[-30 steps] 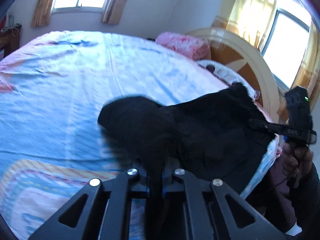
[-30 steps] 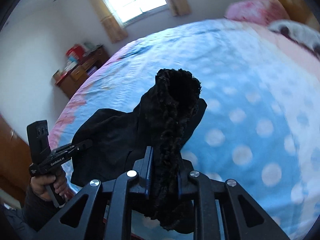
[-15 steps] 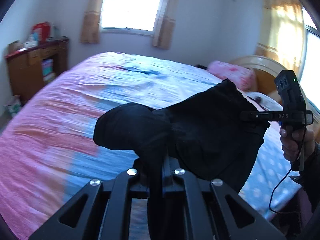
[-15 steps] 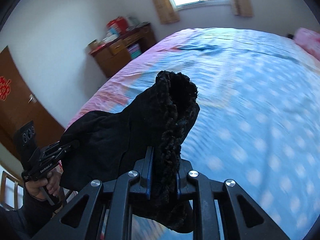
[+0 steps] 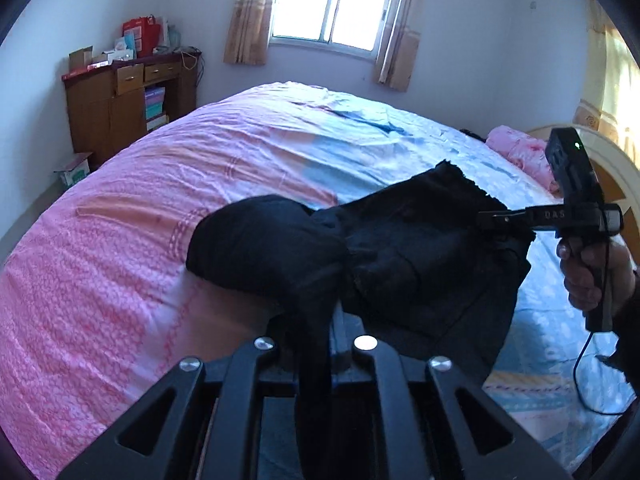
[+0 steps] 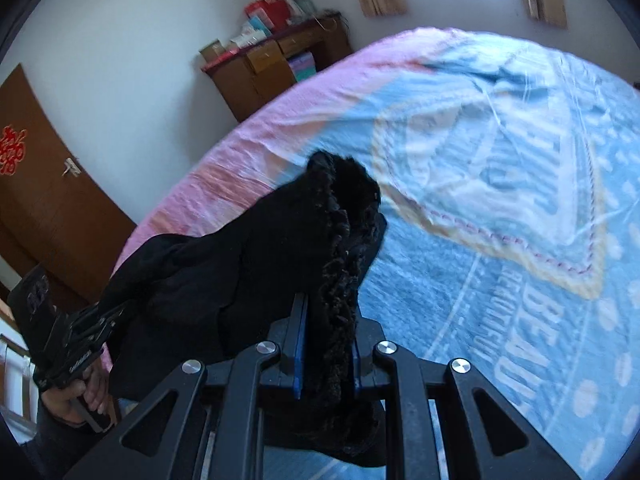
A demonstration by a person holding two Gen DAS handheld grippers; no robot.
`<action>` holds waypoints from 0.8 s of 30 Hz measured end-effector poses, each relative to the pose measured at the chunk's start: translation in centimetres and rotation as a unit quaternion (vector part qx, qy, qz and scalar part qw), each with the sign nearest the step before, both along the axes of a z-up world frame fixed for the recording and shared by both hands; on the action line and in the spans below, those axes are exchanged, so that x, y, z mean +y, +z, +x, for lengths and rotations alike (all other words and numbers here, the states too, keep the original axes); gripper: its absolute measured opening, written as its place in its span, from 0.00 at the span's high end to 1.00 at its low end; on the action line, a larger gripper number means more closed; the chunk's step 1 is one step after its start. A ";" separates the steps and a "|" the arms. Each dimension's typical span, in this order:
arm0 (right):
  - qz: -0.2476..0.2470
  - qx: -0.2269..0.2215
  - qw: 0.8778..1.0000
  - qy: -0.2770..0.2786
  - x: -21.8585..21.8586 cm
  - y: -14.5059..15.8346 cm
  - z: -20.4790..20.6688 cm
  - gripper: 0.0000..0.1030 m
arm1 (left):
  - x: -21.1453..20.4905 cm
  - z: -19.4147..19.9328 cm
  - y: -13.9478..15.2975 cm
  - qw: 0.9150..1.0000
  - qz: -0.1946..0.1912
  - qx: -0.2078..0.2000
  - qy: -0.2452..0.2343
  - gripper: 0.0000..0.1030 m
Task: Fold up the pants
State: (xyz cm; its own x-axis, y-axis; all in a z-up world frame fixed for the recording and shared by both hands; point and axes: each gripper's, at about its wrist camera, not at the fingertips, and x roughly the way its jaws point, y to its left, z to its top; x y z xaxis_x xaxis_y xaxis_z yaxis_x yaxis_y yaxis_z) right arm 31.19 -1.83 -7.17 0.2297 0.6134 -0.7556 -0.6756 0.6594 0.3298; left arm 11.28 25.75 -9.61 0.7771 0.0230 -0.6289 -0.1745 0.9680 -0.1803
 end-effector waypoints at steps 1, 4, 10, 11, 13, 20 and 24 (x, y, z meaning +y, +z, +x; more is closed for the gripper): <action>-0.002 0.008 1.000 -0.003 -0.1 -0.7 0.5 0.83 | -0.2 0.0 -0.2 1.000 0.004 0.001 0.002 0.82; -0.005 0.033 0.999 -0.010 -0.3 -2.2 1.6 0.83 | -1.2 0.7 -1.1 0.999 0.031 0.021 0.009 0.67; -0.012 0.055 0.998 -0.027 -0.7 -3.9 2.2 0.73 | -1.2 1.2 -2.4 0.999 0.032 0.035 0.016 0.56; -0.012 0.061 0.998 -0.032 -0.8 -4.2 2.5 0.68 | -1.0 1.1 -2.5 0.999 0.030 0.034 0.025 0.46; -0.010 0.068 0.997 -0.037 -1.0 -4.6 2.7 0.65 | -0.9 0.9 -2.6 0.998 0.024 0.037 0.035 0.37; -0.006 0.067 0.996 -0.058 -1.8 -4.5 2.6 0.48 | -0.1 0.8 -3.0 0.998 0.004 0.039 0.053 0.22; -0.003 0.064 0.995 -0.073 -2.6 -4.4 2.6 0.37 | 0.1 0.7 -3.1 0.997 0.006 0.044 0.066 0.13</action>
